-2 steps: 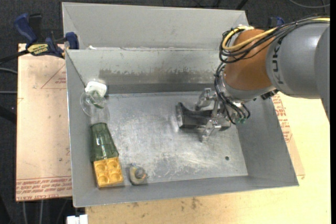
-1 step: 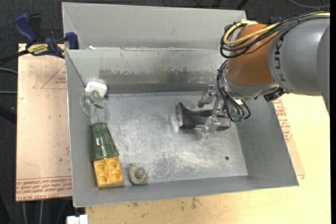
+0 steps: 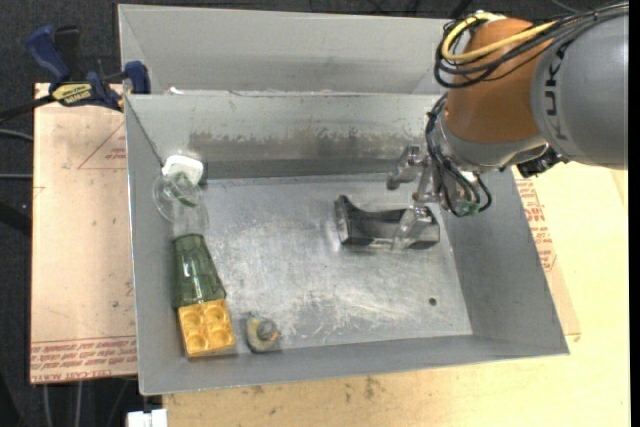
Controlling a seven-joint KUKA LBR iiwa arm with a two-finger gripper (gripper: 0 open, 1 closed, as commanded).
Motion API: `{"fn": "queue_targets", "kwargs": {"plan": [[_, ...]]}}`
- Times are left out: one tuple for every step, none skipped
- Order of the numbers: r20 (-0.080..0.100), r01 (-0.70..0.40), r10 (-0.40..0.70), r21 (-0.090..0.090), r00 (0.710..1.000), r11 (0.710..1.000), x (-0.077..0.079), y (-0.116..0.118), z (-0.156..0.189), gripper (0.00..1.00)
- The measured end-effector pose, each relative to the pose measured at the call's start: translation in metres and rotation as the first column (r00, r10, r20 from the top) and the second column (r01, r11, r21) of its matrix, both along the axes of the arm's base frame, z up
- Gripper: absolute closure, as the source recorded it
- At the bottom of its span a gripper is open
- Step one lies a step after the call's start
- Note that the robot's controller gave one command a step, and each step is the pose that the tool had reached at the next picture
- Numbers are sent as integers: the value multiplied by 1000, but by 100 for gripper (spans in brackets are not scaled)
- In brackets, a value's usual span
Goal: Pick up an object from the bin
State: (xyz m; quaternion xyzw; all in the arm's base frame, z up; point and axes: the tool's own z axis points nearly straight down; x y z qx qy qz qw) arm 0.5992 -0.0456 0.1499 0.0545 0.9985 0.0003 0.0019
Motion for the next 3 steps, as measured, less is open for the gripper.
{"fn": "queue_targets", "kwargs": {"plan": [[5,-9,9,-1,1000,1000,6,-6,-52,0],[-7,57,-57,-1,998,998,15,-4,-74,100],[-7,57,-57,-1,998,998,15,-4,-74,100]]}}
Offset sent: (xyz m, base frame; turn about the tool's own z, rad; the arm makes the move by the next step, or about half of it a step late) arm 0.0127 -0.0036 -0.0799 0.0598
